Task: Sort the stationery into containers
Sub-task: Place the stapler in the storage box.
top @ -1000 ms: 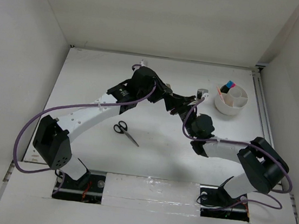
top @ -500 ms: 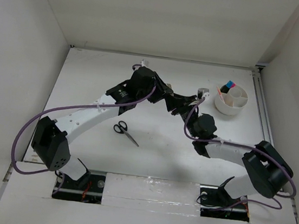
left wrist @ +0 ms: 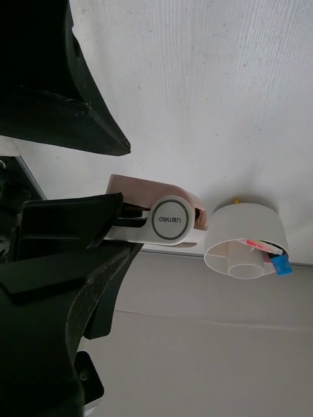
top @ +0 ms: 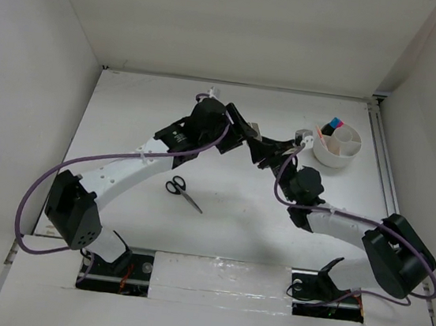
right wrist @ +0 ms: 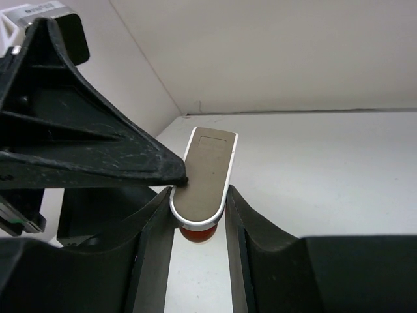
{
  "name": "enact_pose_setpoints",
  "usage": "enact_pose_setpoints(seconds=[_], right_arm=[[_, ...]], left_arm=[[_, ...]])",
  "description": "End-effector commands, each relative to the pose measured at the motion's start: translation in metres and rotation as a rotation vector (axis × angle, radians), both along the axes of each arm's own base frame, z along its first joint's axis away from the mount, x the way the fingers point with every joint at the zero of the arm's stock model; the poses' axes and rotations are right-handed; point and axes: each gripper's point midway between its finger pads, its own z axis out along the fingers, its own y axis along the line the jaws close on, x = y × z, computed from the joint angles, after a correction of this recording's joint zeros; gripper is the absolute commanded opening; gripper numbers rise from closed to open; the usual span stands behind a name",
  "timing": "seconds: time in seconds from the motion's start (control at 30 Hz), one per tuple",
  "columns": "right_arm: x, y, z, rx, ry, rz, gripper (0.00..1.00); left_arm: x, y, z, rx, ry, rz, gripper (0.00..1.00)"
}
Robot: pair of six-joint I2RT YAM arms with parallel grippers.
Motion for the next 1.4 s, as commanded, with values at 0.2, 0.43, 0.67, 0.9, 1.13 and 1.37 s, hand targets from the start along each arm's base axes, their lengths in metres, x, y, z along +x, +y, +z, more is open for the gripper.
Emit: enact_pose_setpoints(seconds=[0.2, 0.43, 0.67, 0.9, 1.13, 1.37], right_arm=[[0.0, -0.015, 0.006, -0.017, -0.037, -0.018, 0.0], [0.018, -0.072, -0.006, -0.079, 0.06, -0.162, 0.0], [0.024, -0.194, -0.004, -0.058, 0.304, -0.636, 0.0], [0.032, -0.304, 0.008, -0.067, 0.484, -0.986, 0.0], [0.038, -0.35, 0.016, -0.015, 0.565, -1.103, 0.0], [0.056, -0.361, -0.001, -0.011, 0.638, -1.175, 0.0]], left_arm=[[0.0, 0.013, 0.046, -0.035, -0.108, 0.032, 0.81], [0.013, 0.051, 0.039, 0.061, -0.087, 0.148, 1.0], [0.007, 0.077, 0.018, 0.21, -0.055, 0.19, 1.0], [-0.005, 0.087, -0.003, 0.35, -0.011, 0.12, 1.0], [-0.011, 0.143, -0.045, 0.47, 0.113, 0.159, 1.0], [-0.011, 0.187, -0.039, 0.517, 0.062, 0.224, 1.0]])
